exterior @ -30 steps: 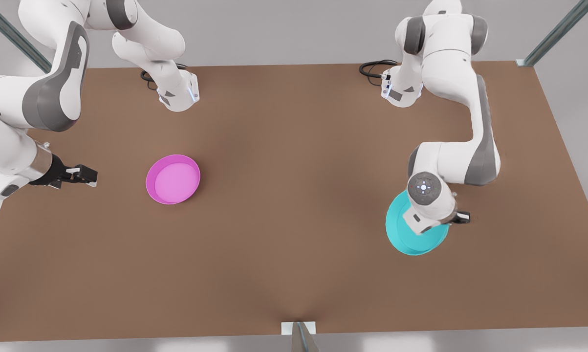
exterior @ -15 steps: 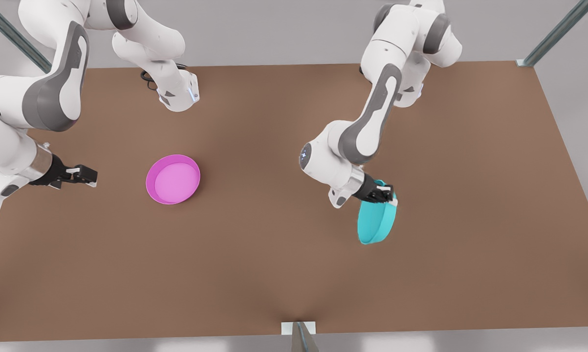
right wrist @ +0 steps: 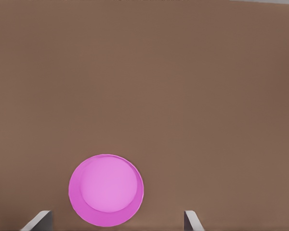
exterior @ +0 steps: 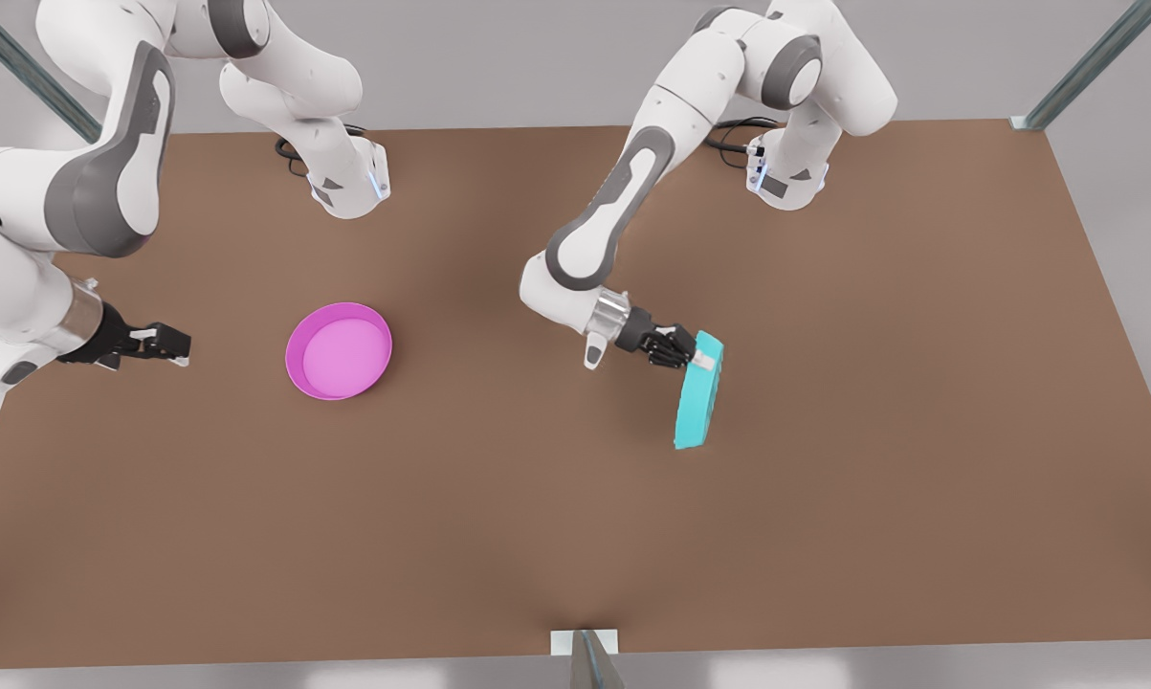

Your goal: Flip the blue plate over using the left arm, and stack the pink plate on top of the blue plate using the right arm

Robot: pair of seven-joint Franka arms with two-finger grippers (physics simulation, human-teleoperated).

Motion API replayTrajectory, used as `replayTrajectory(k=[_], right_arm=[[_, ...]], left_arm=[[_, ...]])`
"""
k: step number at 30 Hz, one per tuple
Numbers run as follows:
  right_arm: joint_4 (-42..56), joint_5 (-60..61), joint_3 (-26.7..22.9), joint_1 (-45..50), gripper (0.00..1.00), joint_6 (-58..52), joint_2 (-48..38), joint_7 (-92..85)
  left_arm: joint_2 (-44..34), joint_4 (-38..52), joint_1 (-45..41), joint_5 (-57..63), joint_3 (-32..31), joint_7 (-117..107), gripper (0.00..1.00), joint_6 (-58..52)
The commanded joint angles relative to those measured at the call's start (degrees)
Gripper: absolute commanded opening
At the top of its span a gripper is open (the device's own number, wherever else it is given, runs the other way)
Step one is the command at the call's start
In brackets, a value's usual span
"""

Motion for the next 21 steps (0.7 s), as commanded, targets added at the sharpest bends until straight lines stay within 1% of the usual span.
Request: replayTrajectory(k=[1,6,8,14,21], right_arm=[[0.0,0.1,0.0,-0.1,1.0,0.0,0.0,0.0],[0.0,0.0,0.0,-0.1,1.0,0.0,0.0,0.0],[0.0,0.0,0.0,0.0,1.0,0.0,0.0,0.0],[0.0,0.1,0.0,0.0,1.0,0.0,0.1,0.1],[0.0,0.1,0.0,0.1,1.0,0.0,0.1,0.1]], left_arm=[[0.1,-0.4,-0.3,1.8,0.0,-0.5,0.21,0.1],[1.3,-2.5,-2.3,7.4,0.0,-4.4,0.21,0.4],[1.7,-4.3,-2.9,10.3,-0.1,-7.5,0.21,1.8],[4.3,-5.8,-4.2,17.6,-0.1,-14.0,0.21,5.2],[9.2,-6.4,-6.0,20.8,0.0,-18.5,0.21,1.6]])
